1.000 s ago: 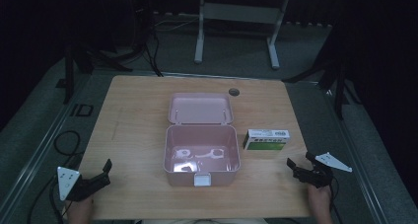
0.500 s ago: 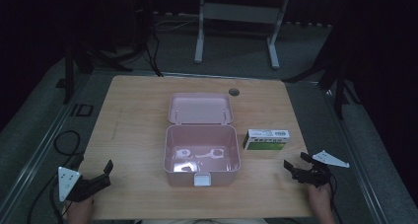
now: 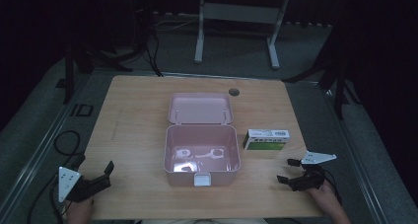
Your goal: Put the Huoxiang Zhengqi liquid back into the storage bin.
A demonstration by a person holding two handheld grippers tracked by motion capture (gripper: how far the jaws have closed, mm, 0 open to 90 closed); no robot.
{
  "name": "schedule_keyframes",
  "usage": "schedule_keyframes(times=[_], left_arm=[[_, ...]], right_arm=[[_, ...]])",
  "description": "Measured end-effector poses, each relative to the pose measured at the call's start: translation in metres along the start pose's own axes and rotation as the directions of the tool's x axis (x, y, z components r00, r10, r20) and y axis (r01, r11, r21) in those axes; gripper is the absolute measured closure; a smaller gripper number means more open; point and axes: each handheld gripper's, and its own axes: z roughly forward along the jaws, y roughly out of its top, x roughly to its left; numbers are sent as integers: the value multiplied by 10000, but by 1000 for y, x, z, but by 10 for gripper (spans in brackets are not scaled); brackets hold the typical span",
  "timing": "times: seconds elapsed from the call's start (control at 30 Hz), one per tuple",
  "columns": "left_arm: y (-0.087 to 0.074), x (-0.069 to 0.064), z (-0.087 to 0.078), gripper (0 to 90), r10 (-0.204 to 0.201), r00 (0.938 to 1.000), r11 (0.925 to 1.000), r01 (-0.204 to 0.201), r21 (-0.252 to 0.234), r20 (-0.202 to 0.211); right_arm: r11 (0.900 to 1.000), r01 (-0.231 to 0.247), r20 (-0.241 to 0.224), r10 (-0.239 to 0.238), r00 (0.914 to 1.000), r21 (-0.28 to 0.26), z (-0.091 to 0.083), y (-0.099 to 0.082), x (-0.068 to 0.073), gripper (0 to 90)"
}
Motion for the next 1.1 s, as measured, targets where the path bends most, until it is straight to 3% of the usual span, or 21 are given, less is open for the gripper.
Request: schedule_keyframes(times=[0.1, 0.23, 0.4, 0.6, 0.77, 0.97, 1.0, 1.07, 1.1], left_arm=[[0, 0, 0, 2, 1, 10000, 10000, -1, -7, 46], [0, 0, 0, 2, 2, 10000, 10000, -2, -14, 59], [0, 0, 0, 2, -9, 9998, 10000, 9, 21, 180], [0, 1, 0, 2, -88, 9997, 10000, 89, -12, 217], [0, 1, 0, 2, -65, 9997, 10000, 66, -29, 215], [0, 1, -1, 2, -54, 9998, 10000, 55, -36, 212], [0, 1, -1, 2, -54, 9997, 10000, 55, -34, 221], [0, 1, -1, 2, -50, 9998, 10000, 51, -40, 215], [0, 1, -1, 2, -50, 9998, 10000, 51, -40, 215]], right_arm=[[9956, 521, -215, -506, 9985, 784, 0, 6, 3, 100], [9777, 1146, -467, -1080, 9931, 1760, -2, 15, 7, 100], [9514, 1440, -761, -1279, 9889, 2722, -5, 26, 10, 100], [9112, 1651, -810, -1450, 9861, 3775, -4, 36, 15, 100], [8543, 2137, -635, -2089, 9759, 4739, 0, 44, 21, 100], [8026, 2361, -619, -2425, 9682, 5478, 1, 58, 22, 100], [7900, 2339, -735, -2342, 9694, 5668, 2, 60, 22, 100], [7537, 2458, -1043, -2312, 9673, 6096, 2, 65, 25, 100], [7537, 2458, -1043, -2312, 9673, 6096, 2, 65, 25, 100]])
